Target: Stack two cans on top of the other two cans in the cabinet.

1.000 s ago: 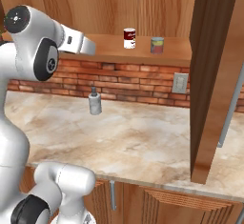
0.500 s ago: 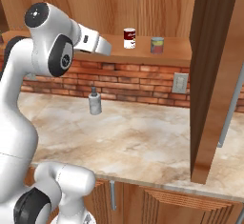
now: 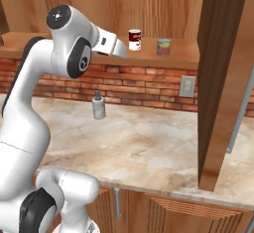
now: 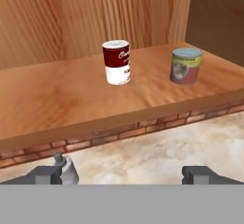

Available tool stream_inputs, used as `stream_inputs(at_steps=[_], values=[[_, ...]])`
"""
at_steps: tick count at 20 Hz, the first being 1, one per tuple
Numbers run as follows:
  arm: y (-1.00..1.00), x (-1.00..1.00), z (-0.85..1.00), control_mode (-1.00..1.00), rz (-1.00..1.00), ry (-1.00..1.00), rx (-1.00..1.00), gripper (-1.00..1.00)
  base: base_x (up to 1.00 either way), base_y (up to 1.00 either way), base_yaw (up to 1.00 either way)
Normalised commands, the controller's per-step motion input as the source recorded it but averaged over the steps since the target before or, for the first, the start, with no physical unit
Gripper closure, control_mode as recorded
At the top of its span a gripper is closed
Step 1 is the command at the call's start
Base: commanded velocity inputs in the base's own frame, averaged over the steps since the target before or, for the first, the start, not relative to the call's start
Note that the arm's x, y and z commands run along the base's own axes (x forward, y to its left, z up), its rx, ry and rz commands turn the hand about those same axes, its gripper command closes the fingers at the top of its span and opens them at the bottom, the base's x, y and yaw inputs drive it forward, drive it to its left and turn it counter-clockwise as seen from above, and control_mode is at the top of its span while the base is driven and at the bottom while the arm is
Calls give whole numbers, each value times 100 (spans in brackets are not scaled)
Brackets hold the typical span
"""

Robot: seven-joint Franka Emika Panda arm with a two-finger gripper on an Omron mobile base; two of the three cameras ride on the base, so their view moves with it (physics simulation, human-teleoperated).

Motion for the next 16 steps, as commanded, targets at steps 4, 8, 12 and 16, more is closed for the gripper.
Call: stream_inputs(at_steps=[4,8,12,16], values=[[0,46,-23,-100,0,-4,-1,-100,0,0,0],[0,47,-7,-100,0,-1,-5,-100,0,0,0],[-10,41,2,-100,0,3,-6,-100,0,0,0],[-16,32,3,-100,0,3,-6,-100,0,0,0]])
